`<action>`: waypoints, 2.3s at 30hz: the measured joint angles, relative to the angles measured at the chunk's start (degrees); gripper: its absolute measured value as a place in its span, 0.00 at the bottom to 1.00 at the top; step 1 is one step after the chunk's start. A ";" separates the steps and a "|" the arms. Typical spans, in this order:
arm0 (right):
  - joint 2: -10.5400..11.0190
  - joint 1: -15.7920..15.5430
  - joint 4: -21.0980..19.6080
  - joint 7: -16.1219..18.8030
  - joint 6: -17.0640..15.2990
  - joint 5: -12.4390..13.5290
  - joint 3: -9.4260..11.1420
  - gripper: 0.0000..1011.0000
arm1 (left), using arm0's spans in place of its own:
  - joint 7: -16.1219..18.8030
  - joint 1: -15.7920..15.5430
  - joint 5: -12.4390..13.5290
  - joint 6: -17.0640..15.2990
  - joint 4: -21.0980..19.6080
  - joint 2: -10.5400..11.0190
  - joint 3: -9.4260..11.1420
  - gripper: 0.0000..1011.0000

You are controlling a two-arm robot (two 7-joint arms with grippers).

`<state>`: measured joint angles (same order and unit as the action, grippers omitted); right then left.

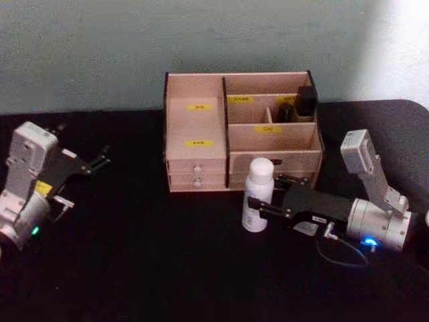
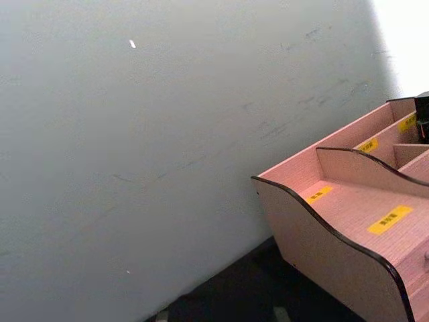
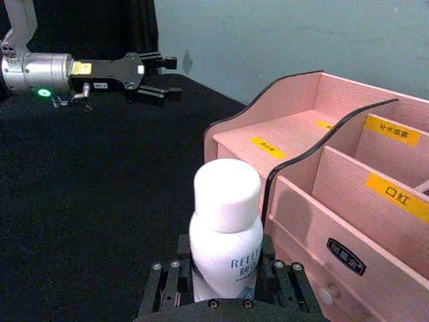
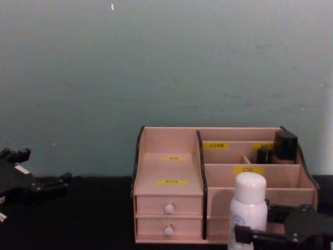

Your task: Pick up the facial cleanser and watermelon frost from the table and place them into the tiered storage box.

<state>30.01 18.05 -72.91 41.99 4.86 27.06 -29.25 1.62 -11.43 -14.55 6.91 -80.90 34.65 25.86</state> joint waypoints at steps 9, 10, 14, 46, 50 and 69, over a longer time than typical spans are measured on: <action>0.04 -0.03 -0.05 0.00 0.00 0.00 0.00 0.59 | 0.00 0.00 0.00 0.00 0.00 0.00 0.00 0.99; 0.04 -0.04 -0.05 0.01 0.00 0.00 0.00 0.59 | 0.00 0.00 0.00 0.00 0.00 0.00 0.00 0.99; 0.35 -0.05 -0.45 0.07 0.37 -0.30 -0.13 0.59 | 0.00 0.00 0.00 0.00 0.00 0.00 0.00 0.99; -3.11 8.11 -1.31 -6.00 0.49 2.38 4.34 0.59 | 0.00 0.00 0.00 0.00 0.00 0.00 0.00 0.99; -4.78 10.23 1.73 -7.02 0.74 1.22 4.37 0.59 | 0.00 0.00 0.00 0.00 0.00 0.00 0.00 0.99; -10.82 17.28 15.44 -7.62 3.08 -2.82 4.40 0.59 | 0.00 0.00 0.00 0.00 0.00 0.00 0.00 0.99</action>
<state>19.19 35.33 -57.47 34.37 7.94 24.24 -24.85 1.62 -11.43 -14.55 6.91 -80.90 34.65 25.86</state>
